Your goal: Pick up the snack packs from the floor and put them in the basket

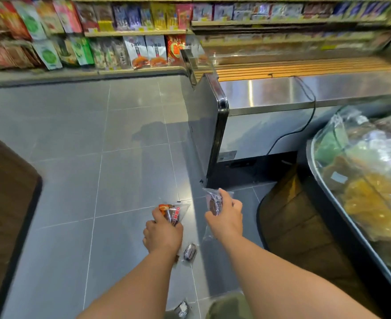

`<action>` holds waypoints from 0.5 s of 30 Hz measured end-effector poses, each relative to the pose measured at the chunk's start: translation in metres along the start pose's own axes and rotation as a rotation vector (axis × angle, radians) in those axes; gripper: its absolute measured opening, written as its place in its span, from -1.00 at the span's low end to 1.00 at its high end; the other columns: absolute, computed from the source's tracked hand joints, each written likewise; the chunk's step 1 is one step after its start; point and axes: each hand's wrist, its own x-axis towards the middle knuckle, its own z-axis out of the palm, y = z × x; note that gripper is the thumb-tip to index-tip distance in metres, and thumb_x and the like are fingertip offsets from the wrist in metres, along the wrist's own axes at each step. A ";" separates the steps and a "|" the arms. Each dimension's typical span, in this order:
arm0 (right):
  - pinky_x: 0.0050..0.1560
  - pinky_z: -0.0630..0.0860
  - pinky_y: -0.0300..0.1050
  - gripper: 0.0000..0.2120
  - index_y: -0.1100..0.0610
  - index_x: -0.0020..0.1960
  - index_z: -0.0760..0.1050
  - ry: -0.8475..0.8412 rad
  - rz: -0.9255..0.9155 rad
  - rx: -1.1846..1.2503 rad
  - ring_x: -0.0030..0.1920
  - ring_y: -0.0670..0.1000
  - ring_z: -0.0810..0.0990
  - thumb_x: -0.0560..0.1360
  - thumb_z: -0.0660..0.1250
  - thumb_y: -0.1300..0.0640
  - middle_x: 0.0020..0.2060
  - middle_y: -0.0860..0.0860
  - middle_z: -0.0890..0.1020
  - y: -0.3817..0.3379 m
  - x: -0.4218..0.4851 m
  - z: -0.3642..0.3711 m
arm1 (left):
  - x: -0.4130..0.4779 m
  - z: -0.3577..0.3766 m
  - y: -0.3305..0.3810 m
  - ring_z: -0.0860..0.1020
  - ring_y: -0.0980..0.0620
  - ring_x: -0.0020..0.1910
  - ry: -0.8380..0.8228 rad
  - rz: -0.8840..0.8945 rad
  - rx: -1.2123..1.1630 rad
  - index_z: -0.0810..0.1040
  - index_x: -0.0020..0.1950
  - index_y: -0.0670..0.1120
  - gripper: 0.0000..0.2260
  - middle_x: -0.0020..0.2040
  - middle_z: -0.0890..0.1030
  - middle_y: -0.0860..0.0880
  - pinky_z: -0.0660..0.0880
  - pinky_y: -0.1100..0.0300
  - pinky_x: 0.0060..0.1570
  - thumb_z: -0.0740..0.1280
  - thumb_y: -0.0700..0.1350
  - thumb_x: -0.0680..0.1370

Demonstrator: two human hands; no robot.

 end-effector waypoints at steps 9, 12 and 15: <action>0.28 0.45 0.06 -0.33 -0.22 0.51 0.01 0.146 0.170 0.118 0.21 0.14 0.44 0.52 0.26 0.07 0.36 0.03 0.15 0.011 -0.061 0.035 | 0.007 -0.028 -0.025 0.40 -0.22 0.26 -0.106 0.179 0.071 0.16 0.40 -0.04 -0.40 0.27 0.41 -0.19 0.30 -0.06 0.24 0.33 0.13 0.48; 0.31 0.42 0.05 -0.32 -0.23 0.51 -0.01 0.227 0.227 0.155 0.23 0.15 0.42 0.52 0.26 0.05 0.35 0.06 0.17 0.018 -0.085 0.045 | 0.005 -0.032 -0.030 0.39 -0.22 0.26 -0.146 0.268 0.105 0.15 0.40 -0.05 -0.39 0.28 0.40 -0.19 0.30 -0.07 0.25 0.32 0.16 0.49; 0.26 0.40 -0.01 -0.32 -0.25 0.51 -0.01 0.284 0.266 0.146 0.20 0.15 0.43 0.52 0.26 0.04 0.30 0.08 0.24 0.030 -0.110 0.046 | -0.006 -0.023 -0.031 0.40 -0.22 0.26 -0.203 0.364 0.143 0.14 0.41 -0.05 -0.38 0.27 0.41 -0.19 0.33 -0.09 0.26 0.31 0.18 0.49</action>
